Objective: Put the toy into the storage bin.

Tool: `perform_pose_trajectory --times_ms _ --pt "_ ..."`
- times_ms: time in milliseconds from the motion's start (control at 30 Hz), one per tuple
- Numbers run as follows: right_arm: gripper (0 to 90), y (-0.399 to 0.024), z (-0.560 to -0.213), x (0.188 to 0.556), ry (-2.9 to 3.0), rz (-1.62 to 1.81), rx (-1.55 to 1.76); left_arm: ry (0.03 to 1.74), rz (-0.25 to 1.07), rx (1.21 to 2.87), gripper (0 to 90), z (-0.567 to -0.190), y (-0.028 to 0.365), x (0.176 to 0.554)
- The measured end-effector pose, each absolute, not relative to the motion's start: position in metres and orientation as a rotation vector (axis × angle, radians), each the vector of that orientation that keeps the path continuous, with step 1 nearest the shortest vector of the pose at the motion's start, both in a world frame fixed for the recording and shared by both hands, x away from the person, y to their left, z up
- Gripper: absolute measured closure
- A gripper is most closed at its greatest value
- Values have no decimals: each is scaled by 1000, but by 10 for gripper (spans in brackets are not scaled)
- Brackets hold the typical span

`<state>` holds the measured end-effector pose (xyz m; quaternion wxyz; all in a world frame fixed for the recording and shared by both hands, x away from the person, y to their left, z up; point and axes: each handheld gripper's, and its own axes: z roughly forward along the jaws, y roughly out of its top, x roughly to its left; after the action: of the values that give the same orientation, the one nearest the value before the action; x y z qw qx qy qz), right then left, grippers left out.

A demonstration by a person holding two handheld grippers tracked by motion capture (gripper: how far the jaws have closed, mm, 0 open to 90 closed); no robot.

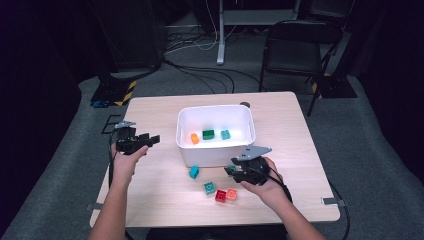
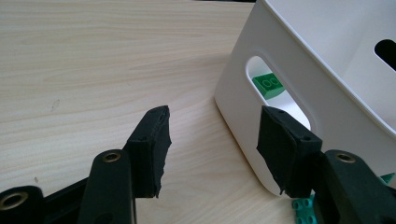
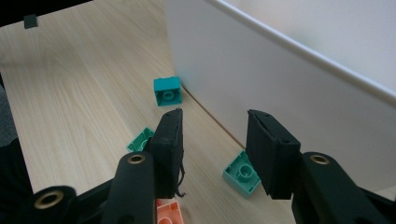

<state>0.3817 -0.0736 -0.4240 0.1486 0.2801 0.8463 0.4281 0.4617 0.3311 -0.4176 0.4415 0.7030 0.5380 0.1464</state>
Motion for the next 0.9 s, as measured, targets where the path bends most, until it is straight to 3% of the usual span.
perform_pose_trajectory --times_ms 900 --pt "592 -73 -481 364 2567 1162 782 1308 350 1756 434 -418 324 470"
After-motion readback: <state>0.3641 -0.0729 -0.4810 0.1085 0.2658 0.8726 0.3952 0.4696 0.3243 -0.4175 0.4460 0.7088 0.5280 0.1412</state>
